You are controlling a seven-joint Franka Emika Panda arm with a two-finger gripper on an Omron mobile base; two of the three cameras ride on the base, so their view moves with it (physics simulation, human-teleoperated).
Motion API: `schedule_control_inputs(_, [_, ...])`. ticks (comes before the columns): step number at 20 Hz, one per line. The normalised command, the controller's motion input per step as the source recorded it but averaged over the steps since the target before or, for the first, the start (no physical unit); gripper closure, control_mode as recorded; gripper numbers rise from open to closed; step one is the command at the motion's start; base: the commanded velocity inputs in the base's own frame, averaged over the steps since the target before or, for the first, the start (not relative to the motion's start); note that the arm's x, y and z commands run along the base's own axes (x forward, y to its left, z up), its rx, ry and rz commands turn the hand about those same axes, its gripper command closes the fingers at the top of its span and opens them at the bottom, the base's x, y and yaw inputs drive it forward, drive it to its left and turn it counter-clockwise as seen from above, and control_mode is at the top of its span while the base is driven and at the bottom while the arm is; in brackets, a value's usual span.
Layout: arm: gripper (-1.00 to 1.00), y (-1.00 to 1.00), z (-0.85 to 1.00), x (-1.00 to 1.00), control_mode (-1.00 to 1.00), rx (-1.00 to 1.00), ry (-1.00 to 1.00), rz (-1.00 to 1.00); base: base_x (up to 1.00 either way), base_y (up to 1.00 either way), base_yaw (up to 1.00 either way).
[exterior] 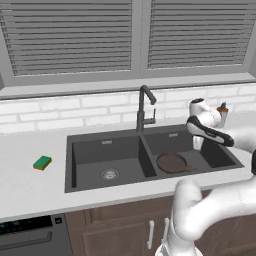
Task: Pick the pan and sponge and place them into the sink. Then turn on the water.
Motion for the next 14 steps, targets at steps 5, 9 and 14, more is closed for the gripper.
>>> schedule_control_inputs(5, [-1.00, 0.00, 0.87, -0.78, -1.00, 0.13, -0.16, -0.05, 0.00, 0.00, 0.00])
schedule_control_inputs(9, [-1.00, 0.53, 0.53, -0.73, -1.00, 0.01, -0.22, -0.44, 0.00, 0.00, 0.00])
schedule_control_inputs(14, [-1.00, 0.49, 0.88, -0.68, -1.00, 0.08, -0.07, -0.35, 0.00, 0.00, 0.00])
